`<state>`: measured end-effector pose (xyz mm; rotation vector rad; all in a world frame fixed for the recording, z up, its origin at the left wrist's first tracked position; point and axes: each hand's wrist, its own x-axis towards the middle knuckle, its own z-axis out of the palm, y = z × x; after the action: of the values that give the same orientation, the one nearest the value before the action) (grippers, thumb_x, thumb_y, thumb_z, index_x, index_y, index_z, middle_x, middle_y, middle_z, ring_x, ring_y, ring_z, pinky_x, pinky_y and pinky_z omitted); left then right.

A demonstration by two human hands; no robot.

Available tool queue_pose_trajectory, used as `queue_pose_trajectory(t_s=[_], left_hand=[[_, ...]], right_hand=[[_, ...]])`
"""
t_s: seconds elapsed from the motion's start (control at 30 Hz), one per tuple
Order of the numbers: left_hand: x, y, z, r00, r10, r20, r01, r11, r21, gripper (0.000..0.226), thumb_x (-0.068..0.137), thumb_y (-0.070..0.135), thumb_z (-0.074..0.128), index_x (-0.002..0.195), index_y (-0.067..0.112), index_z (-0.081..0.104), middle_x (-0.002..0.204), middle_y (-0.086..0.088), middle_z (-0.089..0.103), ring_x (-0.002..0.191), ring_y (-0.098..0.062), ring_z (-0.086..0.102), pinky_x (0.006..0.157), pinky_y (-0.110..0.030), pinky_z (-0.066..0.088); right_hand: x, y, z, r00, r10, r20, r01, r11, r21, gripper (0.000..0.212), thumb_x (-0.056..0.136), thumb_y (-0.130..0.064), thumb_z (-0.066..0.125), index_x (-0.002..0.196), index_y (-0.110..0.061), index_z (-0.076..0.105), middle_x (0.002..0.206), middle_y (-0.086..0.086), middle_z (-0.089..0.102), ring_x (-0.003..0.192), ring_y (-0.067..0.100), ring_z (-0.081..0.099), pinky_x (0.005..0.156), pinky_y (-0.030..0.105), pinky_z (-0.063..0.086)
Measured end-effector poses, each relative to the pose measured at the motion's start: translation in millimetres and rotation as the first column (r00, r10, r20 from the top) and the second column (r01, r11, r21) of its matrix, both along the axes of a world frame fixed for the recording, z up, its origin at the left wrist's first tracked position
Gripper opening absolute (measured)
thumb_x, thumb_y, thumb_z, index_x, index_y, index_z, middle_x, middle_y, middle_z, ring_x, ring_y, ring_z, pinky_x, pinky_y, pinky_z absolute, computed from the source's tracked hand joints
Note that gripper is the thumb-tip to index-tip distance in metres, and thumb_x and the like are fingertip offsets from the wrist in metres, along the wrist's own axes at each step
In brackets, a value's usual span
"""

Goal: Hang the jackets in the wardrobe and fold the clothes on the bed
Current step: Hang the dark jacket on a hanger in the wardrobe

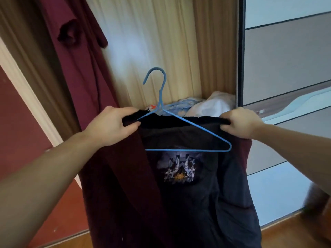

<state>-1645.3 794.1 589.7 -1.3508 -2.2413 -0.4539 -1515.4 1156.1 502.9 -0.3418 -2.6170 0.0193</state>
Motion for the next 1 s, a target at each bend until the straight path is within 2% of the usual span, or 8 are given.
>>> queue_pose_trajectory(t_s=[0.1,0.27,0.43,0.67,0.8,0.87,0.93,1.0], left_hand=[[-5.1,4.0,-6.0,0.992,0.124,-0.013,-0.124,0.992,-0.038,0.031,0.087,0.031,0.062,0.118,0.029,0.065,0.097,-0.001,0.074,0.092,-0.029,0.068,0.078,-0.042,0.053],[-7.1,24.5,-12.4,0.971,0.24,-0.016,-0.24,0.971,0.019,0.033,0.085,0.038,0.059,0.118,0.041,0.061,0.102,-0.006,0.071,0.096,-0.038,0.064,0.077,-0.042,0.054],[-8.0,44.5,-8.3,0.962,0.272,0.013,-0.272,0.955,0.116,0.032,0.082,0.04,0.056,0.113,0.038,0.063,0.106,-0.007,0.07,0.1,-0.04,0.061,0.076,-0.039,0.049],[19.6,86.5,-20.2,0.99,0.071,0.122,-0.099,0.963,0.249,0.037,0.079,0.036,0.059,0.115,0.044,0.063,0.105,0.007,0.071,0.102,-0.025,0.063,0.075,-0.028,0.044],[14.0,82.1,-24.8,0.978,-0.004,0.206,-0.073,0.927,0.367,0.037,0.074,0.04,0.056,0.11,0.045,0.064,0.08,0.019,0.067,0.078,-0.006,0.06,0.067,-0.023,0.044],[13.0,81.2,-26.6,0.981,-0.01,0.196,-0.068,0.919,0.388,0.036,0.074,0.041,0.055,0.109,0.047,0.062,0.066,0.024,0.06,0.066,0.0,0.054,0.057,-0.017,0.039],[12.6,80.1,-27.6,0.981,-0.02,0.193,-0.061,0.912,0.407,0.036,0.075,0.04,0.055,0.109,0.049,0.061,0.066,0.023,0.061,0.066,0.002,0.057,0.056,-0.015,0.04],[11.0,77.4,-28.0,0.982,-0.036,0.188,-0.047,0.908,0.417,0.036,0.076,0.039,0.055,0.11,0.049,0.061,0.071,0.022,0.065,0.069,-0.001,0.061,0.06,-0.02,0.047]], right_hand=[[-1.3,-11.2,25.7,1.0,-0.007,0.014,0.007,0.999,0.039,0.019,0.082,-0.036,0.059,0.094,-0.025,0.069,0.096,0.006,0.07,0.093,0.033,0.062,0.067,0.03,0.04],[-3.4,-40.8,66.8,0.996,-0.079,0.051,0.07,0.984,0.165,0.028,0.078,-0.032,0.058,0.101,-0.019,0.069,0.099,0.014,0.066,0.092,0.039,0.063,0.071,0.035,0.05],[-1.8,-68.8,86.1,0.988,-0.137,0.067,0.134,0.99,0.042,0.024,0.078,-0.024,0.056,0.098,-0.015,0.066,0.092,0.01,0.063,0.076,0.034,0.057,0.066,0.033,0.049],[-11.5,-110.2,113.8,0.995,-0.099,-0.028,0.094,0.986,-0.138,0.011,0.076,-0.021,0.059,0.083,-0.013,0.057,0.079,0.006,0.059,0.068,0.027,0.057,0.054,0.029,0.043],[-2.5,-106.1,118.3,1.0,-0.001,0.016,0.004,0.977,-0.213,0.029,0.076,-0.022,0.062,0.104,-0.015,0.059,0.086,0.005,0.064,0.069,0.024,0.064,0.06,0.036,0.057],[3.9,-102.1,116.9,0.993,0.055,0.104,-0.025,0.962,-0.27,0.046,0.078,-0.023,0.064,0.123,-0.015,0.052,0.083,0.006,0.065,0.06,0.024,0.066,0.054,0.035,0.059],[8.0,-94.7,116.8,0.978,0.114,0.177,-0.034,0.916,-0.4,0.057,0.081,-0.022,0.064,0.134,-0.018,0.046,0.075,0.006,0.065,0.057,0.021,0.065,0.048,0.028,0.056],[11.3,-85.4,117.0,0.97,0.121,0.213,-0.021,0.908,-0.418,0.048,0.083,-0.027,0.065,0.127,-0.021,0.049,0.076,0.004,0.064,0.06,0.018,0.063,0.046,0.023,0.052]])
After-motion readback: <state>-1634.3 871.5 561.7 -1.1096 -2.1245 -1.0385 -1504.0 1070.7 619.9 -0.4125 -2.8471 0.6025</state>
